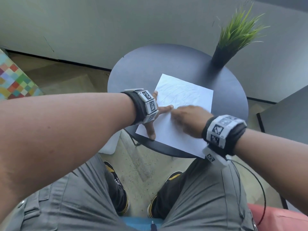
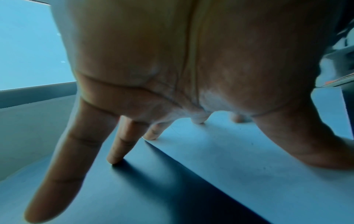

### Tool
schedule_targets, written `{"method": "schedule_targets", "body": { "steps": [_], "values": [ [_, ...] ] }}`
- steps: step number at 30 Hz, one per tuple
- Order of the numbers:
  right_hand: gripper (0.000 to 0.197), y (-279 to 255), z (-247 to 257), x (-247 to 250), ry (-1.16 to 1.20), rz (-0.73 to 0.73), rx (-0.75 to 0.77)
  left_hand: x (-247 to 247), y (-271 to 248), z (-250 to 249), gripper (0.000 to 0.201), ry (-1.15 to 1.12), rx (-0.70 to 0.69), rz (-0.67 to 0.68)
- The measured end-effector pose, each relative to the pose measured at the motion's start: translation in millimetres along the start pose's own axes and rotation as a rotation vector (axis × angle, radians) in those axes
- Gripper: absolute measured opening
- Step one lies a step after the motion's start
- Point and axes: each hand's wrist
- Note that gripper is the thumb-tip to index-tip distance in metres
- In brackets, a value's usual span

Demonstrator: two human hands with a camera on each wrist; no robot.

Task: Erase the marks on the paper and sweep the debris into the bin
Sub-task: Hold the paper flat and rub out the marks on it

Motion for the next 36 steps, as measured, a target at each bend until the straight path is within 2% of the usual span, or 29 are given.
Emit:
{"method": "schedule_targets", "body": {
  "steps": [2, 3, 6, 8, 13, 15, 19, 20, 23, 24, 26, 28, 29, 32, 33, 34, 36],
  "values": [
    [0.022, -11.2, 27.9, -2.3, 0.012, 0.019, 0.191, -1.4, -0.4, -1.1, 0.135, 0.013, 0.004, 0.002],
    [0.022, -14.6, 27.7, -2.5, 0.022, 0.037, 0.187, -1.4, 0.0, -1.8, 0.135, 0.017, 0.004, 0.004],
    [0.024, -5.8, -8.8, -4.1, 0.074, 0.038, -0.052, -2.9, 3.0, -0.7, 0.135, -0.01, 0.002, 0.007],
    [0.022, -3.2, -22.7, -5.5, 0.077, 0.033, -0.158, -5.1, 4.6, -1.2, 0.137, -0.011, -0.028, -0.028],
    [0.02, -1.0, -15.1, -6.8, 0.038, 0.014, -0.174, -17.2, 7.7, -9.2, 0.13, -0.118, -0.106, -0.097],
    [0.02, -5.1, -11.1, -7.0, 0.005, 0.001, -0.137, -22.5, 7.9, -9.4, 0.13, -0.126, -0.112, -0.116],
    [0.014, -26.4, 28.0, -7.9, -0.034, 0.051, 0.175, -21.9, 7.7, -10.0, 0.125, -0.093, -0.14, -0.11],
    [0.014, -26.1, 23.9, -8.1, -0.03, 0.059, 0.18, -20.4, 7.2, -11.1, 0.123, -0.087, -0.145, -0.103],
    [0.013, -15.0, -15.0, -9.9, -0.009, 0.019, -0.059, -18.0, 8.5, -11.9, 0.122, -0.083, -0.14, -0.084],
    [0.014, -13.4, -20.3, -11.7, -0.017, 0.008, -0.095, -17.3, 9.2, -11.2, 0.123, -0.071, -0.133, -0.083],
    [0.016, -15.1, -2.8, -9.9, -0.023, 0.025, 0.001, -15.8, 9.6, -9.7, 0.126, -0.041, -0.114, -0.073],
    [0.012, -22.7, 24.4, -9.2, 0.011, 0.043, 0.184, -14.0, 9.1, -9.3, 0.127, -0.013, -0.108, -0.056],
    [0.012, -22.7, 24.0, -8.3, 0.024, 0.051, 0.185, -13.4, 9.3, -9.1, 0.127, -0.008, -0.11, -0.05],
    [0.022, -6.1, -14.7, -8.3, 0.002, 0.009, -0.056, -12.8, 8.9, -9.0, 0.127, -0.018, -0.114, -0.052],
    [0.024, -4.1, -19.3, -10.2, -0.002, -0.001, -0.092, -12.5, 8.1, -9.5, 0.128, -0.012, -0.114, -0.054],
    [0.027, -5.2, -14.7, -9.4, 0.005, -0.009, -0.086, -11.9, 7.8, -9.7, 0.128, -0.003, -0.116, -0.057],
    [0.025, -14.0, 16.4, -6.7, 0.017, -0.003, 0.094, -10.7, 6.7, -11.3, 0.128, 0.015, -0.113, -0.054]
  ]
}}
Point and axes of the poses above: each hand's wrist, its own y-axis towards the middle knuckle, its own x-axis out of the back of the hand, z = x × y, and after that the axes turned 13 degrees about -y, right-handed
